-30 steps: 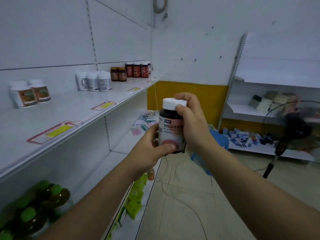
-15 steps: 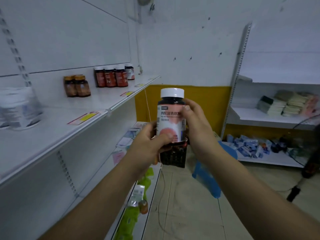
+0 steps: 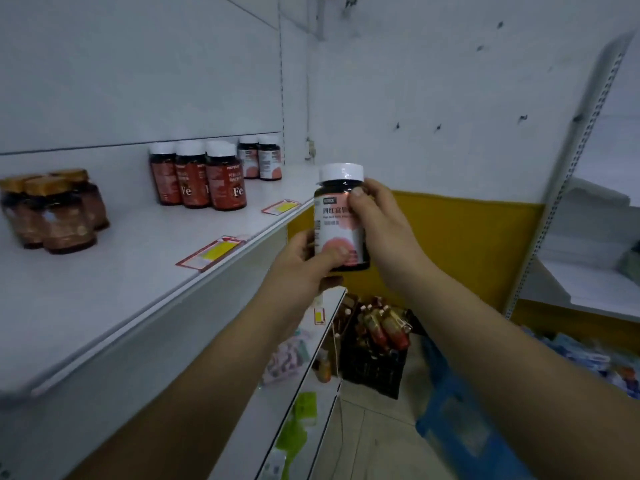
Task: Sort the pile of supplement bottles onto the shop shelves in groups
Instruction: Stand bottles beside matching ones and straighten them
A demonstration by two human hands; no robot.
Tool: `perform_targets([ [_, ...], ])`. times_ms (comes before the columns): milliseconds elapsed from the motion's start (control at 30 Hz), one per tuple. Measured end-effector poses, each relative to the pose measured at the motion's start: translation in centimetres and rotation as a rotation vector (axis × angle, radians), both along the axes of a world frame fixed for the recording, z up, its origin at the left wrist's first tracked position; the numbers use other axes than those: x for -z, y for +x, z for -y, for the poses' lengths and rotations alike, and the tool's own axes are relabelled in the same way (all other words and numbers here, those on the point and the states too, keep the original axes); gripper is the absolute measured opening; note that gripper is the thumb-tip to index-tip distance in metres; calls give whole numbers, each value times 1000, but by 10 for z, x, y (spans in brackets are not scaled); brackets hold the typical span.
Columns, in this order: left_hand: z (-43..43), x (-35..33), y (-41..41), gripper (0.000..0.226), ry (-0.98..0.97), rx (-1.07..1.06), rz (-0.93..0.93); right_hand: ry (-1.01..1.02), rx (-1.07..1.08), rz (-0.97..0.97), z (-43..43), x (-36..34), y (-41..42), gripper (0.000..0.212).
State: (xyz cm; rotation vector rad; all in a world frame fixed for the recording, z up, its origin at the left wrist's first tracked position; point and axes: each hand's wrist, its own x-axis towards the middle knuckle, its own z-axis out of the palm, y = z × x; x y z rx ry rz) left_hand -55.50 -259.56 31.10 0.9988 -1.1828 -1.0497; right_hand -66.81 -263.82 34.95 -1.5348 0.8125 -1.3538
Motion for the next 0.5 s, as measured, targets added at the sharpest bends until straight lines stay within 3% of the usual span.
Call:
perform_targets([
  [167,93,-17,21,18,-45,-120,-25,-30,-76,18,103,-19,35,21],
  [500,222,-34,20,27,-27,-382,-15,-93,-316,9,268,-33,57,31],
])
